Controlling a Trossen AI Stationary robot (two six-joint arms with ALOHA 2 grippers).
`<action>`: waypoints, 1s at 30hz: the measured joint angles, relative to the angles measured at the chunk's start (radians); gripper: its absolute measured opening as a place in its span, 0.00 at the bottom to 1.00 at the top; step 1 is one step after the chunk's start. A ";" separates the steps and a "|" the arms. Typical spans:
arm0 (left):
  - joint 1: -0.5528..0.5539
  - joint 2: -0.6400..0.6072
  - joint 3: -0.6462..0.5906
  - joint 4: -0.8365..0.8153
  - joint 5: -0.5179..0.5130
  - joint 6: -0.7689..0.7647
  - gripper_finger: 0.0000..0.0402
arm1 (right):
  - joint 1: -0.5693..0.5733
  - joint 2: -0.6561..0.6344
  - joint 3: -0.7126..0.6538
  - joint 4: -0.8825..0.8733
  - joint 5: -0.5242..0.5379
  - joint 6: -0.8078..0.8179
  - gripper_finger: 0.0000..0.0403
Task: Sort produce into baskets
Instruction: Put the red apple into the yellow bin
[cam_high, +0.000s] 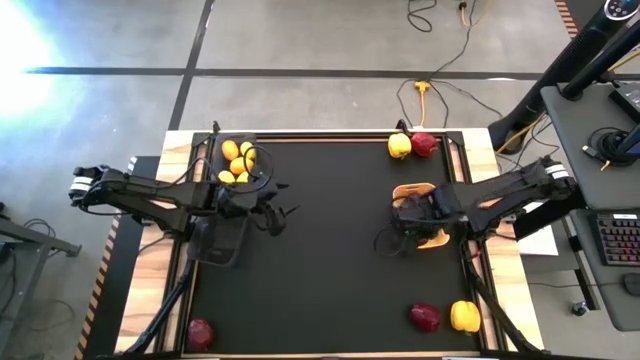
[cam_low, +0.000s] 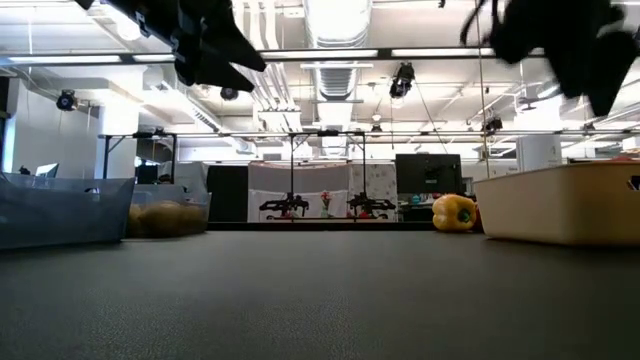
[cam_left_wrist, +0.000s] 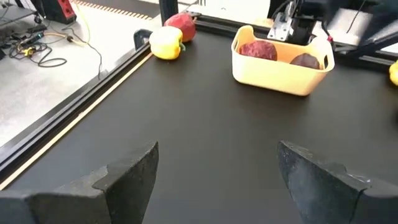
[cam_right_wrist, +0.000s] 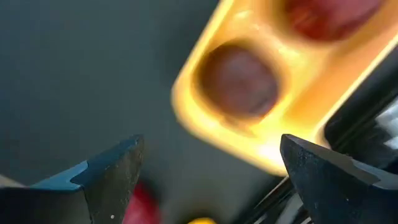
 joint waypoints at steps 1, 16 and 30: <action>0.000 0.000 0.000 0.007 -0.001 0.000 0.77 | 0.037 0.000 0.031 0.001 -0.020 0.037 0.91; 0.010 0.081 0.000 0.146 -0.001 0.001 0.77 | 0.714 0.288 0.144 0.304 0.035 0.044 0.91; 0.002 0.187 0.000 0.215 0.056 -0.053 0.77 | 0.712 0.503 0.159 0.264 -0.007 0.150 0.91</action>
